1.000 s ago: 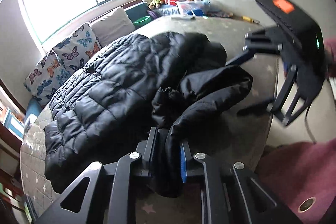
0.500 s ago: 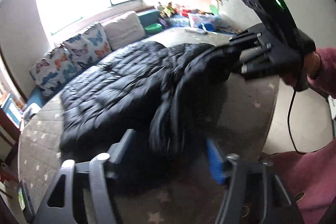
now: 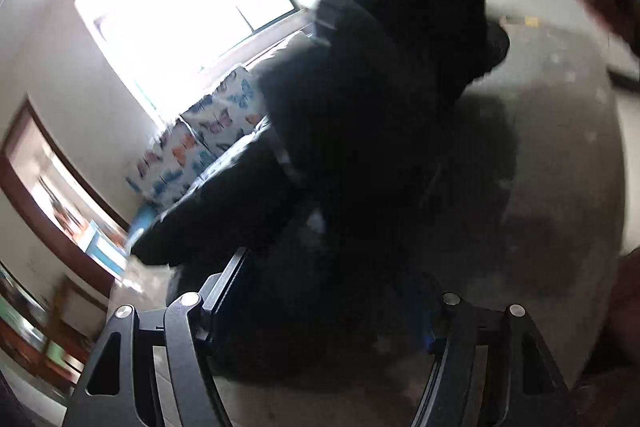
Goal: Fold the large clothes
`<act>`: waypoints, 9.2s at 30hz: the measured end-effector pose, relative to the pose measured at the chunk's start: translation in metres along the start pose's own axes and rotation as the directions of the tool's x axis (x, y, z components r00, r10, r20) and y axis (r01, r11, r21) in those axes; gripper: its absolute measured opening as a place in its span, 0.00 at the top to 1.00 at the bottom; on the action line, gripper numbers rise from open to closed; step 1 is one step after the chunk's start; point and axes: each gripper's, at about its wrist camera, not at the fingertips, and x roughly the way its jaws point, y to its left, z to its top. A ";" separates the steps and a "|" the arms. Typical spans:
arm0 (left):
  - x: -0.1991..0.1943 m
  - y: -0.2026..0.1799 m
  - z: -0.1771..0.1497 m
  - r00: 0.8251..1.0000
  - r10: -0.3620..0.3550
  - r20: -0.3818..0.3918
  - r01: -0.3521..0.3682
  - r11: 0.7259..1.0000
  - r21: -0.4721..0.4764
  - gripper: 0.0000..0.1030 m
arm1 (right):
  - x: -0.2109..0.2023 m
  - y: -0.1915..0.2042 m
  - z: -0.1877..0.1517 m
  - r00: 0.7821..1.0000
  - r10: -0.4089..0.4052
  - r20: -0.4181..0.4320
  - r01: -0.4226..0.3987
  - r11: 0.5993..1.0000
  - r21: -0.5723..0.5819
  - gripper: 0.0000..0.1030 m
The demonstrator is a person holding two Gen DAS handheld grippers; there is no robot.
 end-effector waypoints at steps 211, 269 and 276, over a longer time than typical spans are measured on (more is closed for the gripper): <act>0.137 0.248 0.054 0.943 -0.327 -0.069 0.185 0.682 -0.707 0.69 | 0.138 -0.126 0.085 0.982 -0.106 -0.154 0.150 0.939 0.308 0.41; 0.116 0.234 -0.019 0.925 -0.331 -0.188 0.075 0.642 -0.763 0.66 | 0.189 -0.070 0.082 0.894 -0.114 -0.432 0.183 0.976 0.121 0.39; 0.132 0.230 -0.034 0.913 -0.362 -0.190 0.080 0.615 -0.784 0.66 | 0.209 -0.084 0.070 0.887 -0.068 -0.456 0.167 0.969 0.180 0.26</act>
